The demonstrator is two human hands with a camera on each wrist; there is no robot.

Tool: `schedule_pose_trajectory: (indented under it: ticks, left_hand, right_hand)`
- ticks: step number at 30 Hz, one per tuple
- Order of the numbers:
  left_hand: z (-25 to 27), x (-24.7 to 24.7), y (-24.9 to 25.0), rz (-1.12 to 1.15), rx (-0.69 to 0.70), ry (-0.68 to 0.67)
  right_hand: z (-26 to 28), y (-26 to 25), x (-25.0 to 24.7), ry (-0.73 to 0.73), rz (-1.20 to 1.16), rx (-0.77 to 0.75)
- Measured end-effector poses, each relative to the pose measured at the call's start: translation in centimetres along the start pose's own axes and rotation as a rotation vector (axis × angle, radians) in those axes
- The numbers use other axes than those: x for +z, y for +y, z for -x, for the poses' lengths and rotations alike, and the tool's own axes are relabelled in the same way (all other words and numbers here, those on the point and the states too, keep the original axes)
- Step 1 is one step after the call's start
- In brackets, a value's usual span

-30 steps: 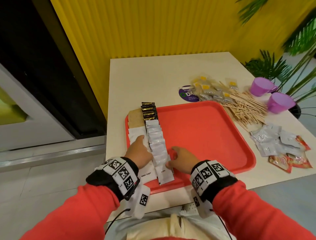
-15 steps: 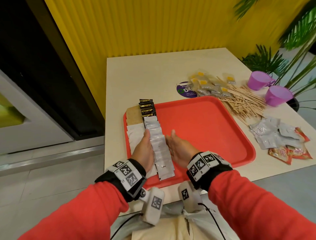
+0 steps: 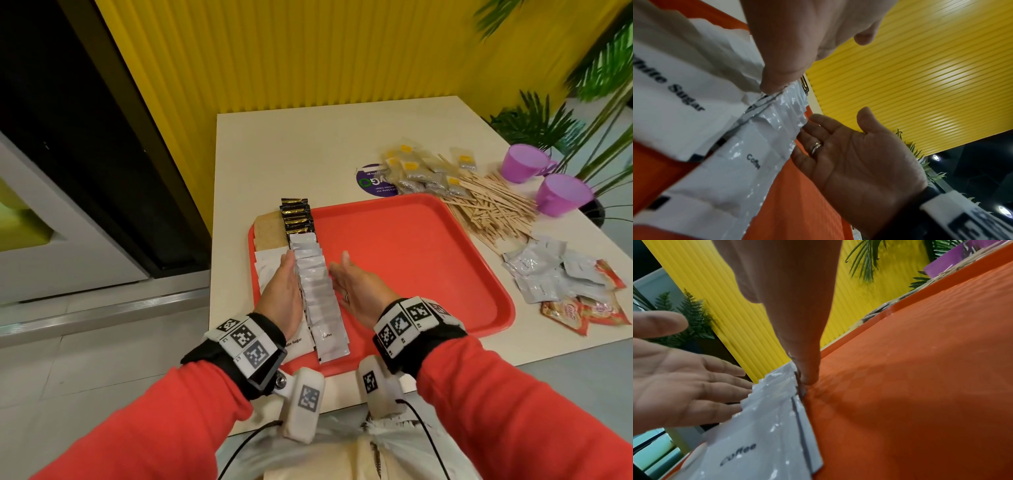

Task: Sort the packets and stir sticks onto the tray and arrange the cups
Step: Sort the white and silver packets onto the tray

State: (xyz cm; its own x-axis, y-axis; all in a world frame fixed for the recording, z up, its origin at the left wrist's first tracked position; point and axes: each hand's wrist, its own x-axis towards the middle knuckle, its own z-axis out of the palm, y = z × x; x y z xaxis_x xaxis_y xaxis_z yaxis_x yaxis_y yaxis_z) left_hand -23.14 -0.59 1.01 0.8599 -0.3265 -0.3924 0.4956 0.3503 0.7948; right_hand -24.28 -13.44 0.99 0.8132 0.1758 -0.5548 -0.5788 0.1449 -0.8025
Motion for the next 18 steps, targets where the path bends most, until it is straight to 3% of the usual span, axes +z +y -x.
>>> schedule_pose_trajectory:
  ticks: [18]
  left_hand:
    - [0.31,0.16,-0.28,-0.016,-0.089,-0.045]
  right_hand:
    - [-0.12,0.70,-0.24,-0.004,-0.041,0.058]
